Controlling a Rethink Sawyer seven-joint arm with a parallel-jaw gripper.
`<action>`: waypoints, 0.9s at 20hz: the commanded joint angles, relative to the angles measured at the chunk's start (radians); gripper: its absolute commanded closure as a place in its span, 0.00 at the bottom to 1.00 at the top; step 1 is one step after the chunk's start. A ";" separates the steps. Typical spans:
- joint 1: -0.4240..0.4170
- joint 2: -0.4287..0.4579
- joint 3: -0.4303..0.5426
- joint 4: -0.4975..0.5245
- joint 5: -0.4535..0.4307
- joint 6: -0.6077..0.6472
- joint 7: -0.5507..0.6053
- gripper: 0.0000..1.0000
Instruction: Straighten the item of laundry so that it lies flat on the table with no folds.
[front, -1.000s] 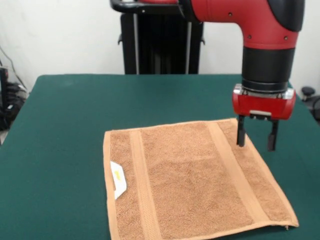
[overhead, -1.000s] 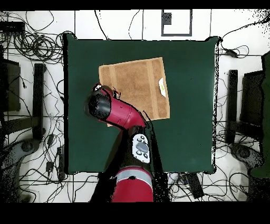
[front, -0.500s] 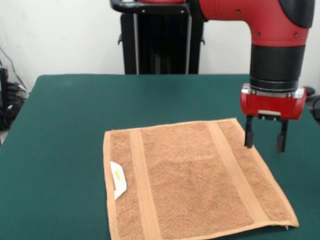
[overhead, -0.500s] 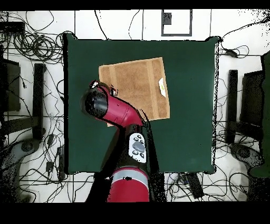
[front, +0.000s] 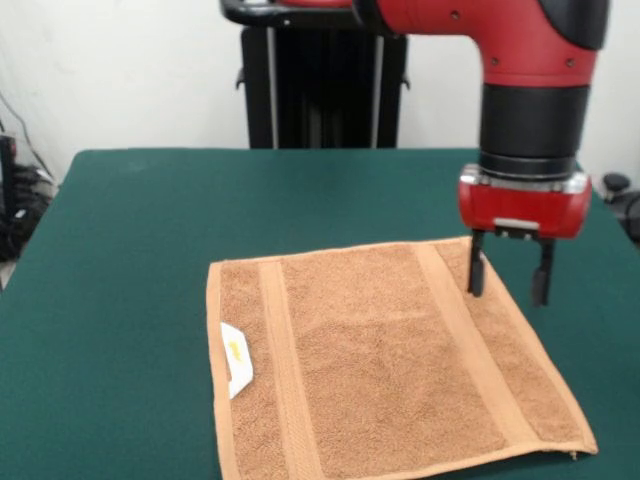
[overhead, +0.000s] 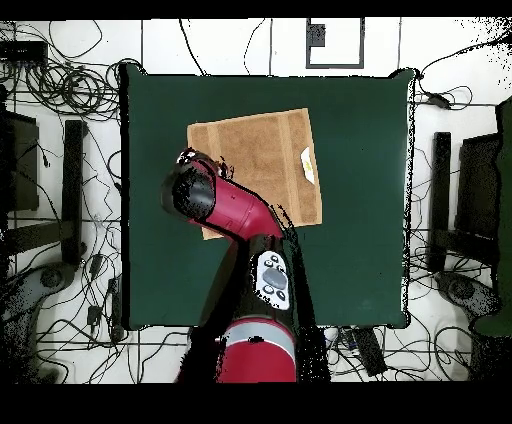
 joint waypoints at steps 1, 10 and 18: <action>-0.046 0.010 0.003 0.090 -0.118 0.113 0.049 0.00; -0.172 -0.024 0.035 0.183 -0.457 -0.163 0.017 0.00; -0.196 -0.034 0.042 0.176 -0.551 -0.161 0.095 0.00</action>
